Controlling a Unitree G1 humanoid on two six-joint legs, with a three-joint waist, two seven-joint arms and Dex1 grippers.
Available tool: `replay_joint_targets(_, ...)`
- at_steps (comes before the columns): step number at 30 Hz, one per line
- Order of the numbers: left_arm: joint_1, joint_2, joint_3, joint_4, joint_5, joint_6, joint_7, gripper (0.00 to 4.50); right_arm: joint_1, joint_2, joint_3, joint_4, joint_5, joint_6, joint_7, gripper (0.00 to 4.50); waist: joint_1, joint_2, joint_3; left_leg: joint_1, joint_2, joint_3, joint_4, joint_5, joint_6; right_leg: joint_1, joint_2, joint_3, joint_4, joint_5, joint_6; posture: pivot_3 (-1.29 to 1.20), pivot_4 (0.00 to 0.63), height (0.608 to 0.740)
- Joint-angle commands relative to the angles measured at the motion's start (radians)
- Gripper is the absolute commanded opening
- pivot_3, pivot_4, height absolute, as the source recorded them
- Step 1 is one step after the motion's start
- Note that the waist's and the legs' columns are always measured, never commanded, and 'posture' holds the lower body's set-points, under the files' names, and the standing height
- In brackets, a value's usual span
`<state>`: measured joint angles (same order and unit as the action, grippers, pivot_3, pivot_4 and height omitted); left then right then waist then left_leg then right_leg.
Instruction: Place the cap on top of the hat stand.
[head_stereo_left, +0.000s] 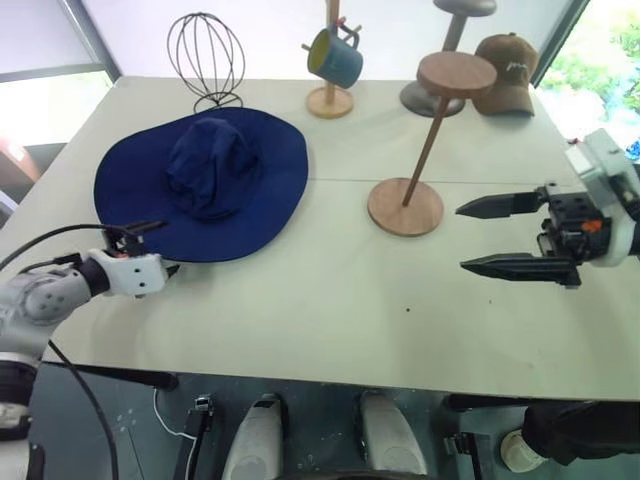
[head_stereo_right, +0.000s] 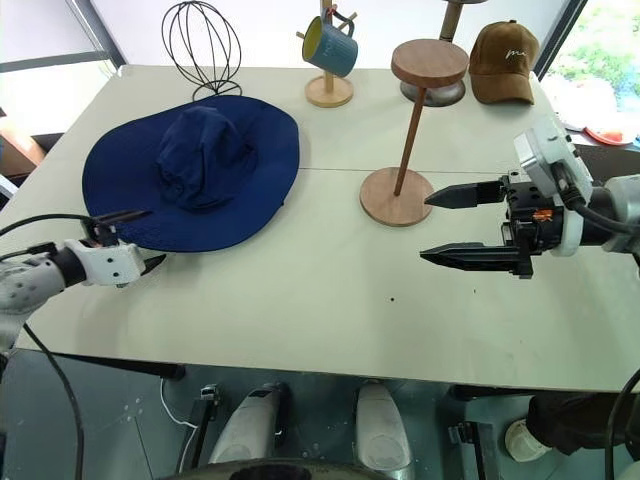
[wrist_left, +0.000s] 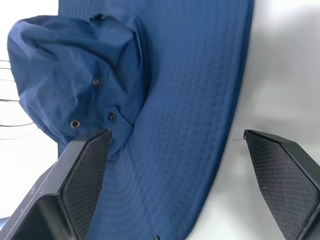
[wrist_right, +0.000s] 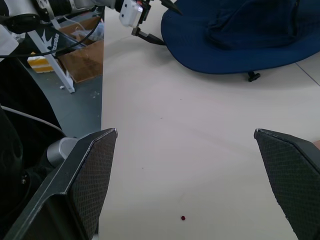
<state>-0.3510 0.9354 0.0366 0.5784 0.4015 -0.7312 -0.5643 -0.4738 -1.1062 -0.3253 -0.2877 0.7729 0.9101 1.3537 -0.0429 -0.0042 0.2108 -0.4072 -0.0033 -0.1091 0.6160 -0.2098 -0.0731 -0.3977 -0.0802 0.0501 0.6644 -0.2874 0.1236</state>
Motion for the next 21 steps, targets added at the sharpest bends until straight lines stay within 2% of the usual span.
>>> replay_joint_targets(1, -0.099, -0.016, -0.077, 0.111, 0.089, -0.038, 0.107, 4.44, -0.036, -0.024, -0.035, -0.016, 0.039, -0.004, -0.028, 4.50, 0.001, 0.000, 0.000, 0.000, 0.000, 0.000, 0.000, 0.000, 0.000, 0.000, 0.000, 0.000, 0.000, 0.000, 0.000, 0.00, 0.150, 0.740)
replay_joint_targets(9, -0.266, -0.061, -0.208, 0.325, 0.197, -0.035, 0.297, 4.44, -0.050, -0.043, -0.038, -0.005, 0.067, -0.015, -0.054, 4.50, 0.009, 0.000, -0.001, 0.001, 0.000, 0.000, 0.001, 0.002, 0.000, 0.002, 0.000, 0.000, 0.000, 0.002, 0.003, 0.00, 0.150, 0.740)
replay_joint_targets(12, -0.286, -0.064, -0.233, 0.361, 0.194, -0.051, 0.324, 3.63, -0.054, -0.045, -0.034, -0.001, 0.067, -0.026, -0.058, 4.50, 0.007, 0.000, -0.001, 0.001, 0.000, 0.000, 0.001, 0.004, 0.000, 0.002, 0.000, 0.000, 0.000, 0.004, 0.003, 0.00, 0.150, 0.740)
replay_joint_targets(19, -0.297, -0.064, -0.254, 0.385, 0.155, -0.060, 0.329, 0.20, -0.098, -0.048, -0.029, 0.051, 0.078, -0.021, -0.077, 4.50, 0.006, 0.000, -0.001, 0.000, 0.000, 0.000, 0.001, 0.005, -0.001, 0.001, 0.000, 0.000, 0.000, 0.004, 0.002, 0.00, 0.150, 0.740)
replay_joint_targets(21, -0.298, -0.070, -0.231, 0.380, 0.099, -0.047, 0.285, 0.09, -0.112, -0.055, -0.035, 0.072, 0.096, 0.007, -0.083, 4.50, 0.007, 0.001, -0.001, -0.001, 0.000, 0.000, 0.001, 0.005, -0.001, 0.001, 0.000, 0.000, 0.000, 0.004, 0.002, 0.00, 0.150, 0.740)
